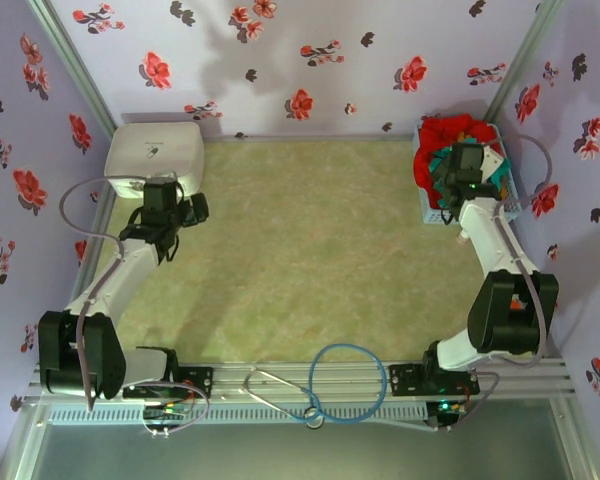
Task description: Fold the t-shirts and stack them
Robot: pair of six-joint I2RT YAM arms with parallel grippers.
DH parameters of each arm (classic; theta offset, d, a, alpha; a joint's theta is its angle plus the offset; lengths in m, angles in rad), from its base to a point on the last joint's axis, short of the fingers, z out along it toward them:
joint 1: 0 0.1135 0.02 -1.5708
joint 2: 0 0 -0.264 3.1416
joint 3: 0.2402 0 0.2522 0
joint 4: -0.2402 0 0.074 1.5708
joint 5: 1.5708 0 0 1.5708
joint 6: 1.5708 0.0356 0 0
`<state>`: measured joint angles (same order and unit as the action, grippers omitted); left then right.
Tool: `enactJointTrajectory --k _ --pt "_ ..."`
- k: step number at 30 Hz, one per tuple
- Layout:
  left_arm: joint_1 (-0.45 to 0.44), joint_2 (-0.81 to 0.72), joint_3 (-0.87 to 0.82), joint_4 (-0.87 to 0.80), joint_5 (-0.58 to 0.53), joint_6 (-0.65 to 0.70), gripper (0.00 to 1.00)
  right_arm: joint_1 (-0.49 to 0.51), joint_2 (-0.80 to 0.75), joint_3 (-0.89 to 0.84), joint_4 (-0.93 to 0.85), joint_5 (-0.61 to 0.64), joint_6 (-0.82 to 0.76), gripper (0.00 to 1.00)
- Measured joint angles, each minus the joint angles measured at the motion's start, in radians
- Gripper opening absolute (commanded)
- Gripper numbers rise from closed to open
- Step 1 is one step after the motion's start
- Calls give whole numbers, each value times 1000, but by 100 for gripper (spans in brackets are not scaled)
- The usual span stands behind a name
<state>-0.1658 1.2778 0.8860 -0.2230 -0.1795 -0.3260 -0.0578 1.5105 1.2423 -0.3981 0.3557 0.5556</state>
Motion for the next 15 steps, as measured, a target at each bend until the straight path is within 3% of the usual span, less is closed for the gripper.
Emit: enactJointTrajectory --k 5,15 --pt "-6 -4 -4 -97 77 -43 70 -74 133 174 -78 -101 38 89" --pt "-18 -49 -43 -164 154 -66 70 -106 458 380 -140 -220 85 83"
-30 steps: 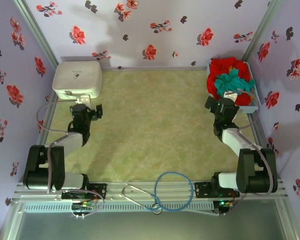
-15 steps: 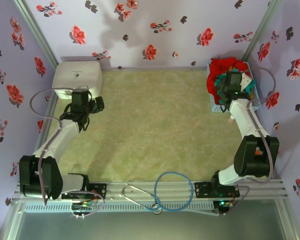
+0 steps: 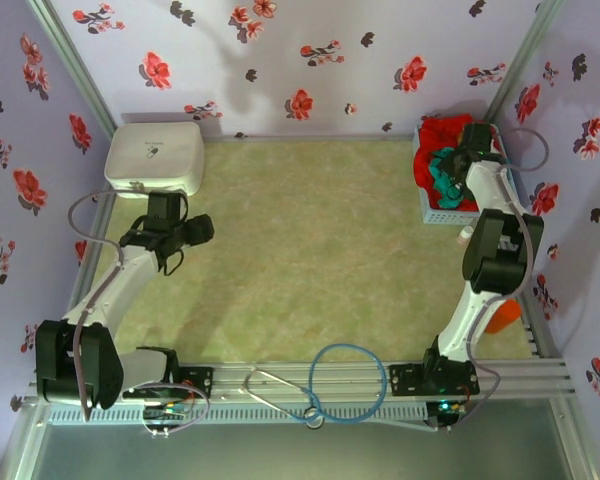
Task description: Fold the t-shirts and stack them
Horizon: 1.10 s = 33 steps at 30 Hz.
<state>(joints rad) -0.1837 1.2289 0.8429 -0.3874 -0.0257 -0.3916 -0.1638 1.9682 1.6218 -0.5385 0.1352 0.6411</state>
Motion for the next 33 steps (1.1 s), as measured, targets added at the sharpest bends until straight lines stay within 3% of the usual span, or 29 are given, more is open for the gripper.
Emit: enactJointTrajectory --k 4,7,11,17,27,33 --pt "-3 -21 -4 -19 21 -3 70 -2 66 47 -13 -16 0 82" --pt "-4 -42 -8 -29 31 -4 70 -8 89 64 -17 -31 10 74" --pt "-6 -65 -14 -42 35 -18 70 -20 106 72 -17 -54 26 50" --pt "-6 -87 -27 -53 39 -38 70 -26 97 40 26 -92 38 24" --pt "-6 -137 -27 -81 39 -44 69 -31 14 -51 114 -140 42 1" --pt "-6 -138 -27 -95 42 -44 72 -25 -98 -106 130 -119 30 0"
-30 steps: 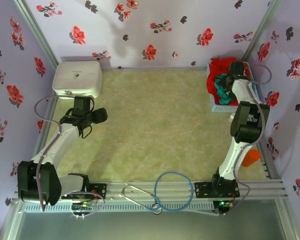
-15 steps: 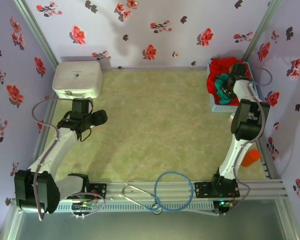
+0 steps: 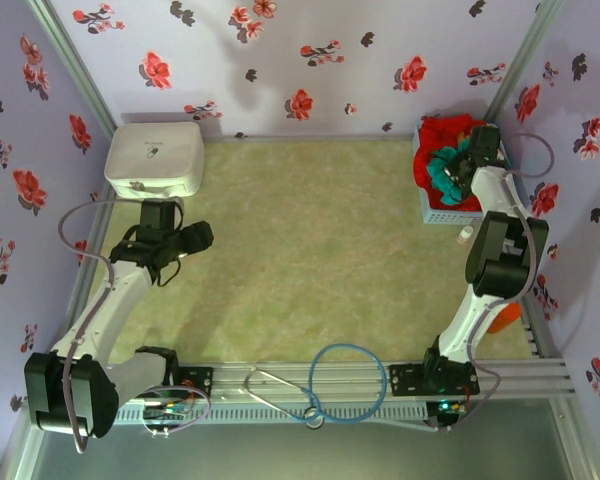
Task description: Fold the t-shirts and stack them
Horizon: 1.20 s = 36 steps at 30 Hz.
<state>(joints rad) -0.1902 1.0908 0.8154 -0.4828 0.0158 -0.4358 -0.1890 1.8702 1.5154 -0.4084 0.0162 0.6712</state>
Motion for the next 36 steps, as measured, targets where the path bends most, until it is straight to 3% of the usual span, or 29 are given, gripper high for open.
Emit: enactJointTrajectory --k 10,14,18,28,36 --pt "0 7 -13 35 22 -4 79 145 -323 -150 58 143 -122 0" --pt "0 24 -10 45 39 -5 86 216 -431 -183 74 168 -175 0" --pt "0 60 17 54 84 -3 87 302 -515 -185 76 183 -241 0" --pt "42 162 192 36 153 4 89 622 -612 -209 116 156 -400 0" --pt "92 191 257 5 162 6 89 958 -531 -322 230 140 -441 0"
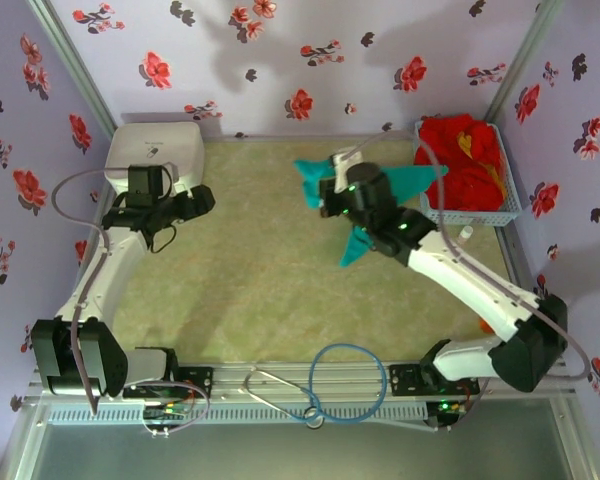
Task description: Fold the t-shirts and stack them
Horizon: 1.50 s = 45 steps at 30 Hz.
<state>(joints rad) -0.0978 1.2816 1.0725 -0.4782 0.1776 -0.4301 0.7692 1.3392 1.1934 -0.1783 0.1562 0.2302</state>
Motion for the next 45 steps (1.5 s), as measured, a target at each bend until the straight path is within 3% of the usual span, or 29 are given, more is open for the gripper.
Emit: enactJointTrajectory --k 2,3,6,10,11,17,22,26,33,41,45 --pt "0 0 0 -16 -1 2 89 63 55 -16 34 -22 3 4" --pt "0 0 0 -22 -2 3 89 85 82 -19 44 -29 7 11" --pt "0 0 -5 -36 -11 2 89 151 176 -24 71 -51 37 57" --pt "0 -8 -18 -65 -22 2 87 193 247 -49 101 -74 66 96" --pt "0 -13 -23 -71 -26 2 86 194 246 -65 109 -72 73 99" --pt "-13 -51 -96 -84 -37 -8 84 163 228 -95 133 -22 74 97" --pt "-82 -53 -212 -62 -45 -53 82 68 228 -96 84 -23 117 91" --pt "-166 -55 -334 -12 -46 -122 80 0 228 -138 56 -50 146 87" --pt "-282 -58 -442 74 -47 -254 77 -1 282 -205 39 -185 193 82" --pt "-336 -22 -447 135 -85 -322 64 1 429 -152 107 -275 254 68" --pt "-344 -21 -447 129 -111 -328 59 1 475 -129 130 -264 275 47"
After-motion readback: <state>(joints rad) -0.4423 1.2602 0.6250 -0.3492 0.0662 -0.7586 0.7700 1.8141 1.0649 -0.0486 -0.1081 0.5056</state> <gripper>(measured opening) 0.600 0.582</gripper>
